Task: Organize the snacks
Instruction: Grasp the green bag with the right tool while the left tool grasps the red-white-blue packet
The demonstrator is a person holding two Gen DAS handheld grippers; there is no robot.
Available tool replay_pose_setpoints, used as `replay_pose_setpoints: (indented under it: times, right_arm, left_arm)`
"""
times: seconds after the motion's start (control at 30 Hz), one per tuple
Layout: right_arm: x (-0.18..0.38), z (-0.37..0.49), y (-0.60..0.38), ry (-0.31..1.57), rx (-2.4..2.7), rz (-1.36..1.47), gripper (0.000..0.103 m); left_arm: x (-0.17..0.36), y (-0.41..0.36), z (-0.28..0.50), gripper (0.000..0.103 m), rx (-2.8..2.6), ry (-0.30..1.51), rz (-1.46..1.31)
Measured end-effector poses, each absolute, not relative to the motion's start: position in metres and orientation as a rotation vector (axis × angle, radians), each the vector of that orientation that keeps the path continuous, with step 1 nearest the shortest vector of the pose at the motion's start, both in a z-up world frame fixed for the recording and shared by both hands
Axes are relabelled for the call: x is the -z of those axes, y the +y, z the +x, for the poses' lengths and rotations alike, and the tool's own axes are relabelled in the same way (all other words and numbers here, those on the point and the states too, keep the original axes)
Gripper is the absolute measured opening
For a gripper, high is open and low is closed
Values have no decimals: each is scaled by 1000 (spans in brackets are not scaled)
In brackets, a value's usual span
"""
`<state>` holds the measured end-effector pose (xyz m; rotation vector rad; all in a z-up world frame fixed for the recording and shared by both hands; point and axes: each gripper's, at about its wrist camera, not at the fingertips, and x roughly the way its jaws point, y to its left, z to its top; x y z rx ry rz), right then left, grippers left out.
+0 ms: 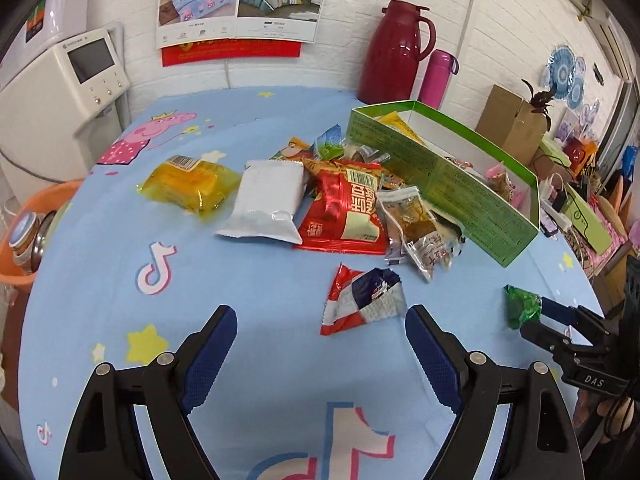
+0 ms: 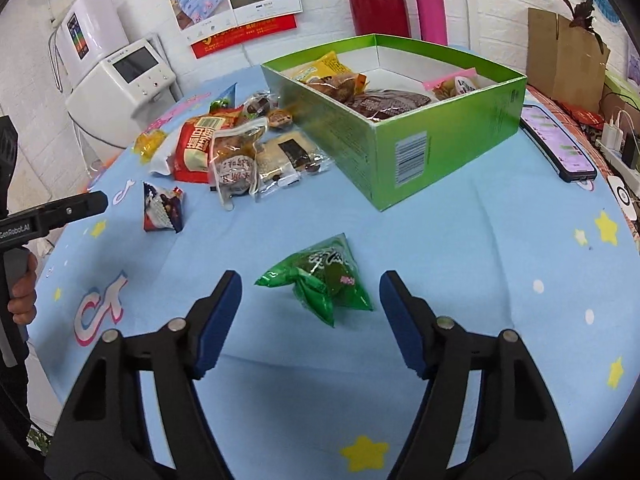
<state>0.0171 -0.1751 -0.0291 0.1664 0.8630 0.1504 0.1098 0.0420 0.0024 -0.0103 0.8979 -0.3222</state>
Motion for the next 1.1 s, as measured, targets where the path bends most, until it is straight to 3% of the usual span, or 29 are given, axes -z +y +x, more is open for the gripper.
replay_pose_setpoints:
  times: [0.13, 0.4, 0.47, 0.57, 0.63, 0.8, 1.1]
  right_arm:
    - [34, 17, -172, 869, -143, 154, 60]
    - [37, 21, -176, 883, -114, 145, 59]
    - [37, 22, -175, 885, -111, 138, 55]
    - [37, 24, -176, 885, -101, 140, 39]
    - [37, 24, -177, 884, -102, 149, 39]
    - [37, 23, -179, 883, -101, 162, 37]
    - [28, 17, -165, 854, -156, 171, 34]
  left_arm:
    - [4, 29, 110, 88, 372, 873, 52]
    - [28, -6, 131, 88, 453, 908, 99]
    - [33, -8, 136, 86, 457, 919, 88]
    - [38, -7, 139, 76, 463, 938, 84]
    - [41, -5, 142, 68, 469, 957, 71]
    - [45, -3, 145, 68, 460, 968, 45]
    - [35, -13, 139, 39, 442, 932, 81]
